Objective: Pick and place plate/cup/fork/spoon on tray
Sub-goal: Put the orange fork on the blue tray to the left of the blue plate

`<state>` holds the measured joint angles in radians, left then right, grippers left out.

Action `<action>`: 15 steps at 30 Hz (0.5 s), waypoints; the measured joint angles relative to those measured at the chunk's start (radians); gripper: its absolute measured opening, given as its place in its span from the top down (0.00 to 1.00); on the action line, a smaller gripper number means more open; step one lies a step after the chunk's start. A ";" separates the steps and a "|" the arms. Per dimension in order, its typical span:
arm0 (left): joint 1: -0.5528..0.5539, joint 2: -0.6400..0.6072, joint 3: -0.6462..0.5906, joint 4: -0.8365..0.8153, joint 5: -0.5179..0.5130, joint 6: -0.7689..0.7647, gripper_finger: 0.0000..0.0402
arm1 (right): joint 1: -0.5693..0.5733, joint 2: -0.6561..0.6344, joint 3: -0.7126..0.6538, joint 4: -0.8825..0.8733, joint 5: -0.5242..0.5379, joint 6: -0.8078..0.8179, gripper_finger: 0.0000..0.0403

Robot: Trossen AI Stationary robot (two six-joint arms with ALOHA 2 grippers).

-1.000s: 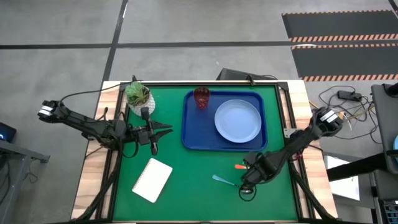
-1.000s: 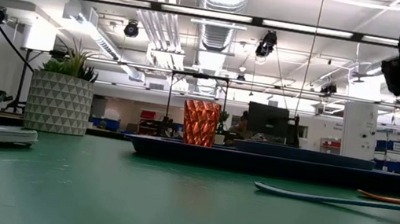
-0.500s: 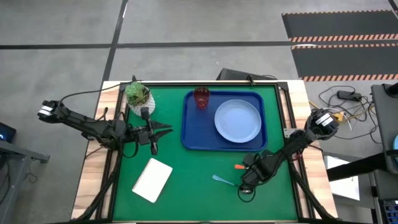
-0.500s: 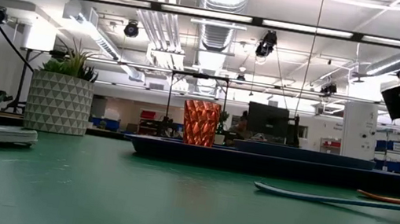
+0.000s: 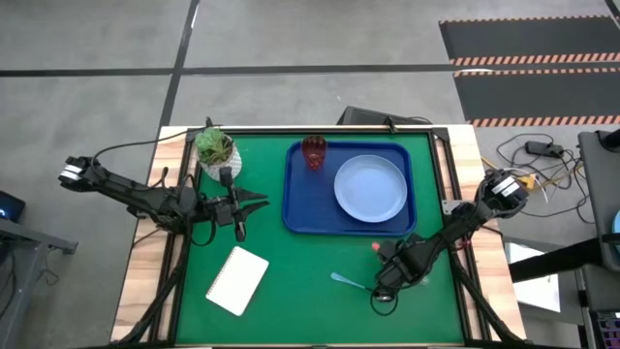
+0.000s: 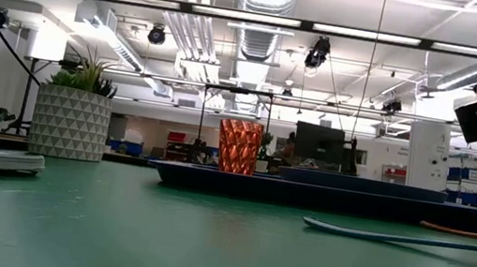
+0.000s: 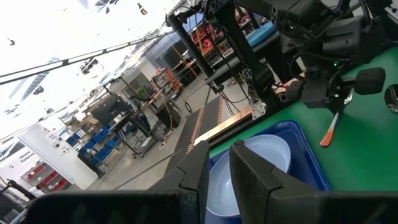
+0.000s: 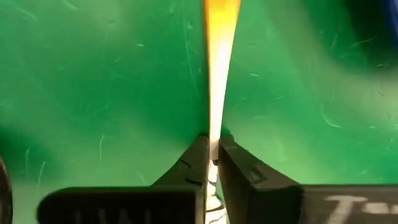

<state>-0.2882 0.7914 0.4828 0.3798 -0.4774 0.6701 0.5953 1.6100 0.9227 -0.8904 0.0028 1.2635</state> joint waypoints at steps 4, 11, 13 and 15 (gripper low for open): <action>0.000 0.000 0.000 0.002 0.000 0.000 0.89 | 0.000 -0.029 0.002 -0.010 0.000 0.000 0.97; 0.000 0.000 0.000 0.002 0.000 0.000 0.89 | 0.000 -0.060 0.074 -0.096 0.000 0.036 0.98; 0.000 0.000 0.000 0.002 0.000 -0.002 0.89 | 0.002 -0.061 0.109 -0.113 0.013 0.035 0.98; 0.000 0.000 0.000 0.002 0.000 -0.003 0.89 | 0.002 -0.060 0.145 -0.128 0.048 0.024 0.98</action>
<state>-0.2882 0.7914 0.4828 0.3816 -0.4774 0.6674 0.5972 1.5500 1.0675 -1.0183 0.0512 1.2877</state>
